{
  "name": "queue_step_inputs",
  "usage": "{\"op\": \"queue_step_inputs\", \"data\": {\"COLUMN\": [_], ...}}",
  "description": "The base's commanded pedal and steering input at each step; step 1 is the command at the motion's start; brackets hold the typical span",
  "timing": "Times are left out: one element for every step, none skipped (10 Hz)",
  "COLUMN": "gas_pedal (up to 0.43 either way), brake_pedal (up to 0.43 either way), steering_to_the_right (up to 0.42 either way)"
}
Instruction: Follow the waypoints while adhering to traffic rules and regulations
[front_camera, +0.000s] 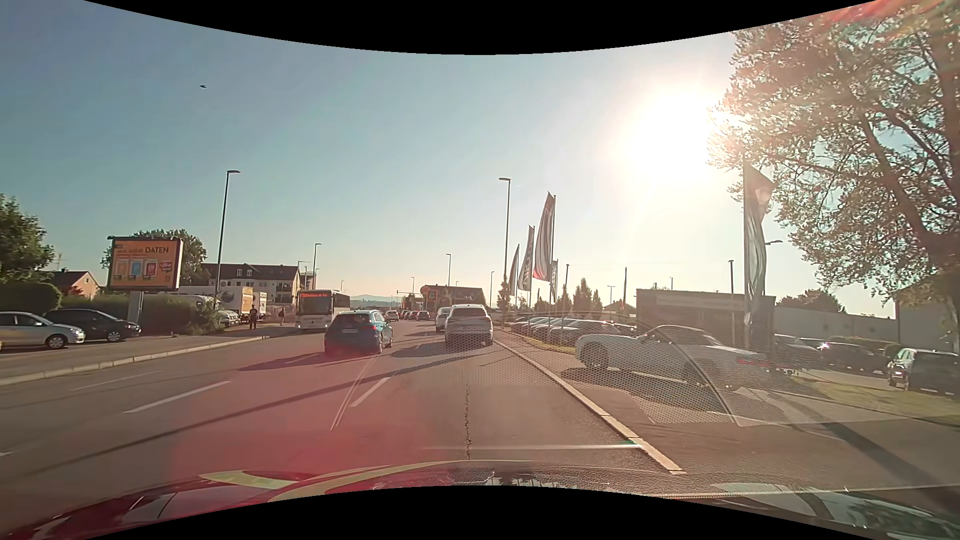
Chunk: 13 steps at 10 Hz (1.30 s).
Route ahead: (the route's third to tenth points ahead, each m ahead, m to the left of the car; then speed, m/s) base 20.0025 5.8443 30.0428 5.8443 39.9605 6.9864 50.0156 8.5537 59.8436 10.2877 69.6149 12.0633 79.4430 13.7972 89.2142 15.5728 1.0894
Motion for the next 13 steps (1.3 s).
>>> {"op": "queue_step_inputs", "data": {"gas_pedal": [0.209, 0.209, 0.209, 0.209, 0.177, 0.150, 0.118, 0.087, 0.087, 0.098, 0.157, 0.169, 0.169], "brake_pedal": [0.000, 0.000, 0.000, 0.000, 0.000, 0.000, 0.000, 0.000, 0.000, 0.000, 0.000, 0.000, 0.000], "steering_to_the_right": [-0.003, -0.004, -0.005, -0.007, -0.007, -0.006, -0.006, -0.007, -0.007, -0.010, -0.013, -0.015, -0.016]}}
